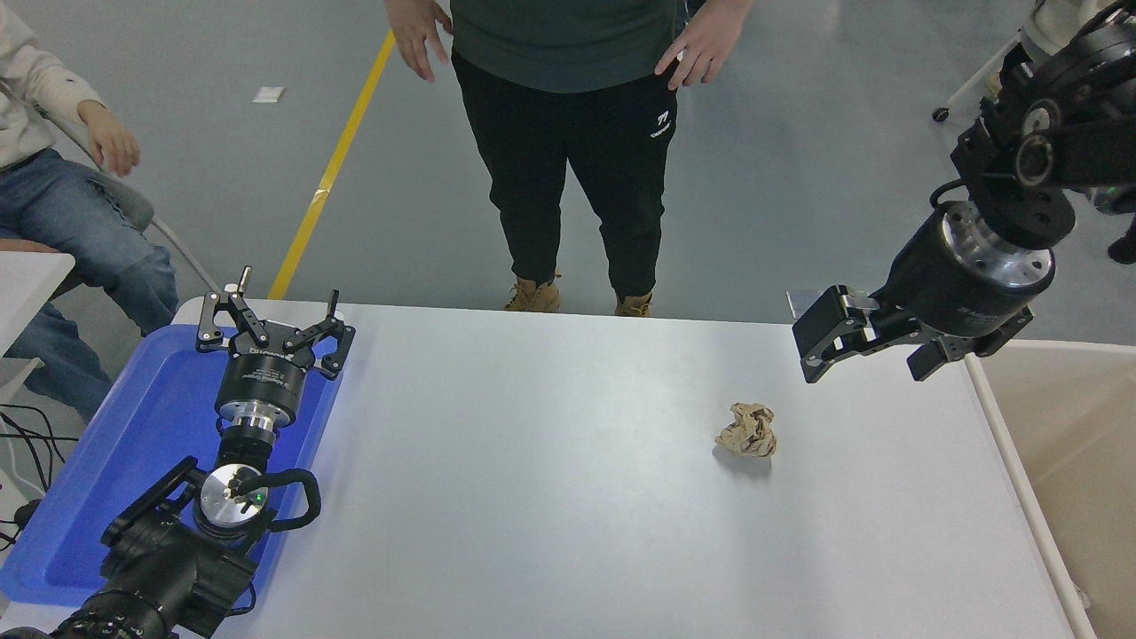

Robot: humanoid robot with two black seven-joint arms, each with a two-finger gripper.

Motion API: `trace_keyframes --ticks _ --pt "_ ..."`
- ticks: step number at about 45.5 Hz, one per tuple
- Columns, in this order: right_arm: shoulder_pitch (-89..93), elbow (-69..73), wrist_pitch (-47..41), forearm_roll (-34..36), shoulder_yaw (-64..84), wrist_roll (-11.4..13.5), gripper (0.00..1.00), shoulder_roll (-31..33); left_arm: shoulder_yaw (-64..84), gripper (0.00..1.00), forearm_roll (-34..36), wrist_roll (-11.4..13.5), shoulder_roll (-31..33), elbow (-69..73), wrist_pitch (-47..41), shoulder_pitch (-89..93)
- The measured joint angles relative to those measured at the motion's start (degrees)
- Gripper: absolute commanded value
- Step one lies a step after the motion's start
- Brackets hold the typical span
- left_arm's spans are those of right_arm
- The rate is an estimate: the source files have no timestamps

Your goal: Pick up paper ball place in dustbin

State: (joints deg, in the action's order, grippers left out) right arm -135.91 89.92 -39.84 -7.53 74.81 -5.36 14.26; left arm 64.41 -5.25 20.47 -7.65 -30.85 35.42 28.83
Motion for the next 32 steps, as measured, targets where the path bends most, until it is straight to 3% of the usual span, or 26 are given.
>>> trace_keyframes --ticks 32 --pt "2.3 -0.9 1.2 -0.5 -0.8 -0.1 1.0 0.3 0.0 1.0 0.0 0.0 0.0 0.0 0.0 0.0"
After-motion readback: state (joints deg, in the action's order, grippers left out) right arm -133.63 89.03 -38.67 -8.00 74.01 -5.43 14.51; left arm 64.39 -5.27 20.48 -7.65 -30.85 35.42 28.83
